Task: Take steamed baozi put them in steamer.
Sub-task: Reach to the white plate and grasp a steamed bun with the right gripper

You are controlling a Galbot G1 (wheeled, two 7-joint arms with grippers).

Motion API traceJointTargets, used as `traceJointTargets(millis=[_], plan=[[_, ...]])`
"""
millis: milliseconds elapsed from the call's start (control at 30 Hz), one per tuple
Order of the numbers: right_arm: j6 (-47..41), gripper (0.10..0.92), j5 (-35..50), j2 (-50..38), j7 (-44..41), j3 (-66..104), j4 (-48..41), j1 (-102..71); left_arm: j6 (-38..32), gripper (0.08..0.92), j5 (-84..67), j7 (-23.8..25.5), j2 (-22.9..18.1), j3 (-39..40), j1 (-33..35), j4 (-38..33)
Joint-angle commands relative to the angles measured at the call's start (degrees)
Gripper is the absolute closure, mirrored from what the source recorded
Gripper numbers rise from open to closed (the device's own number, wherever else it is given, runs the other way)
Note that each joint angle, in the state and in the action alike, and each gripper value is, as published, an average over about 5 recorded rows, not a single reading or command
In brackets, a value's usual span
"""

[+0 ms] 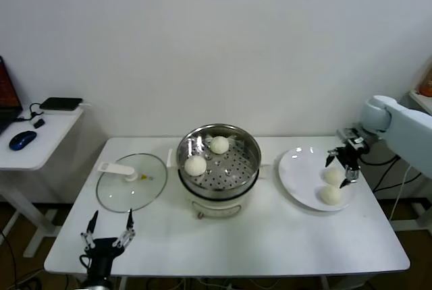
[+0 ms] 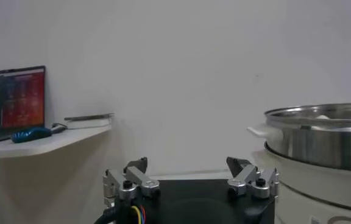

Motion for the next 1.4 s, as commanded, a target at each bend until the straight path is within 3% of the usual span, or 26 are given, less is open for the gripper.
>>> traceJointTargets(millis=[33, 767, 1400], plan=[[0.23, 0.203, -7.06, 2.34, 0.28, 4.63, -3.31, -7.38, -0.18, 0.177, -0.13, 0.05, 0.06, -0.27, 0.29, 0.06], [2.50, 0.203, -17.12, 7.85, 0.85, 12.18, -12.31, -12.54, -0.75, 0.177, -0.30, -0.07, 0.02, -0.71, 0.80, 0.63], [2.68, 0.203, -18.41, 10.56, 1.29, 14.15, -14.73, -14.28, -0.85, 0.177, -0.38, -0.15, 0.00, -0.81, 0.43, 1.44]])
